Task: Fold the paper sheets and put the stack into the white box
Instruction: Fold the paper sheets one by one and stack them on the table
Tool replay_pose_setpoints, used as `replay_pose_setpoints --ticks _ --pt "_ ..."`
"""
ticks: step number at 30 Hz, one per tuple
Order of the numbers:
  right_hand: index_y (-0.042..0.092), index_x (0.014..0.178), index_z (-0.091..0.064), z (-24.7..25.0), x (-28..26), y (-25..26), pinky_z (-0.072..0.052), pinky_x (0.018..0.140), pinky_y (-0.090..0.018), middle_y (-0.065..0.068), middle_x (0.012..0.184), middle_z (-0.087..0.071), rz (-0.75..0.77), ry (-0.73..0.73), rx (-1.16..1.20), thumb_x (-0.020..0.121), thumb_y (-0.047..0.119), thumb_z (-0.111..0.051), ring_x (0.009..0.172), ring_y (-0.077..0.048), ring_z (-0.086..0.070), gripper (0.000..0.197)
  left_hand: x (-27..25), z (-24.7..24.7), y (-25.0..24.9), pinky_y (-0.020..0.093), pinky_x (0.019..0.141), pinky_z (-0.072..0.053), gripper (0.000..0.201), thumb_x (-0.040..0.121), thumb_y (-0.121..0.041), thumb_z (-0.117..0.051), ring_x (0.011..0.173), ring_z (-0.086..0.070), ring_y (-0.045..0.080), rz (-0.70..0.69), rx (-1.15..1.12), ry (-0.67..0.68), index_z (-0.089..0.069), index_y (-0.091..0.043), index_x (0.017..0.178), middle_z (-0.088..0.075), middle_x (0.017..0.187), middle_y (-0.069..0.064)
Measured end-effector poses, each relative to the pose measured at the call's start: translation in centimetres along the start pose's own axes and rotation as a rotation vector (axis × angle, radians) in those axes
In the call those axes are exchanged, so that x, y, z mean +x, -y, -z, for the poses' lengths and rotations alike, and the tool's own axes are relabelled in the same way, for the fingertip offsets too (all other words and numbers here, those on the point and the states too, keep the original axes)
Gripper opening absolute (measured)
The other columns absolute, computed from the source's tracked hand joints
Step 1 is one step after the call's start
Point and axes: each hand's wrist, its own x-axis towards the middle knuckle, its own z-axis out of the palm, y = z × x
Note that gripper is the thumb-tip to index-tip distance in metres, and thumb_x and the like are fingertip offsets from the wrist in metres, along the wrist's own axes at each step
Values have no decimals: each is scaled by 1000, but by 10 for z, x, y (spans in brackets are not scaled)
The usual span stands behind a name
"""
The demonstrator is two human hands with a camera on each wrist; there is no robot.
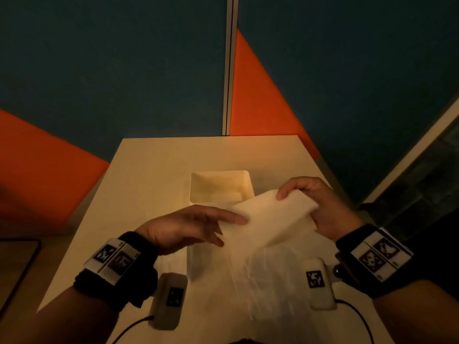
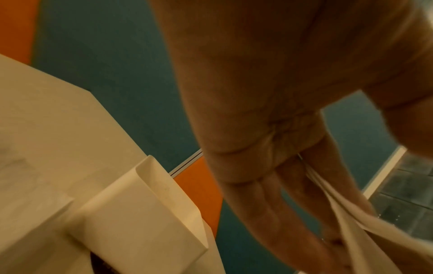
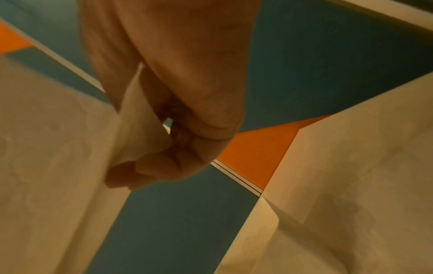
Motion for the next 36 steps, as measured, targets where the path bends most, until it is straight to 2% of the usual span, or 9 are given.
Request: replay_pose_setpoints --ticks 4,7,10,14,18,21,24,27,36 --pt "20 48 -68 -10 3 2 -49 54 -25 3 69 -65 -5 124 -174 83 -8 -53 66 -13 -60 47 4 -3 -9 24 95 -45 49 71 -22 -58 119 -55 21 33 -11 27 -63 -16 119 -59 130 4" --pt "12 54 -69 -22 1 3 -49 56 -17 5 63 -67 -8 239 -234 81 -11 -56 61 -4 -62 37 9 -6 -11 27 97 -45 43 76 -17 -59 120 -55 24 43 3 59 -64 -15 119 -60 129 8" --pt "10 70 -70 -31 2 1 -54 63 -21 -4 75 -70 -2 305 -241 82 -10 -56 68 -12 -64 27 15 -9 -4 25 96 -46 34 79 -2 -61 116 -58 18 39 40 22 -71 -17 108 -66 120 4" --pt "15 107 -63 -22 11 -15 -51 66 -28 -13 95 -67 -60 193 -189 86 -4 -57 81 -21 -62 29 15 -8 9 33 88 -53 29 79 6 -62 100 -65 22 50 5 -229 -74 -12 97 -70 111 9" --pt "13 108 -62 14 24 -64 -46 71 -26 -9 102 -65 -167 -173 -337 85 2 -63 89 -20 -61 26 0 7 28 30 76 -57 31 82 8 -59 98 -64 23 78 -24 -567 -71 -10 104 -69 108 3" --pt "10 107 -61 45 22 -114 -46 82 -29 -9 107 -62 -278 -331 -580 78 4 -72 102 -26 -59 31 -16 23 49 36 79 -55 30 84 6 -58 100 -60 28 165 23 -768 -67 -12 107 -59 115 7" --pt "15 127 -53 59 13 -146 -42 98 -30 -5 134 -49 -375 -267 -833 77 16 -75 120 -23 -49 55 -30 38 75 44 89 -51 32 82 6 -63 101 -59 33 269 148 -875 -66 -19 102 -56 118 12" --pt "21 141 -38 62 5 -160 -38 105 -40 2 146 -36 -427 -160 -1018 78 30 -74 130 -23 -41 73 -37 43 93 38 85 -52 41 80 7 -63 94 -62 34 356 284 -926 -64 -19 112 -59 111 12" --pt "24 144 -37 62 3 -175 -32 109 -44 6 152 -31 -396 -145 -1110 93 31 -56 137 -20 -34 55 -39 47 113 33 88 -47 50 78 2 -63 93 -58 22 439 541 -894 -60 -23 120 -55 121 4"
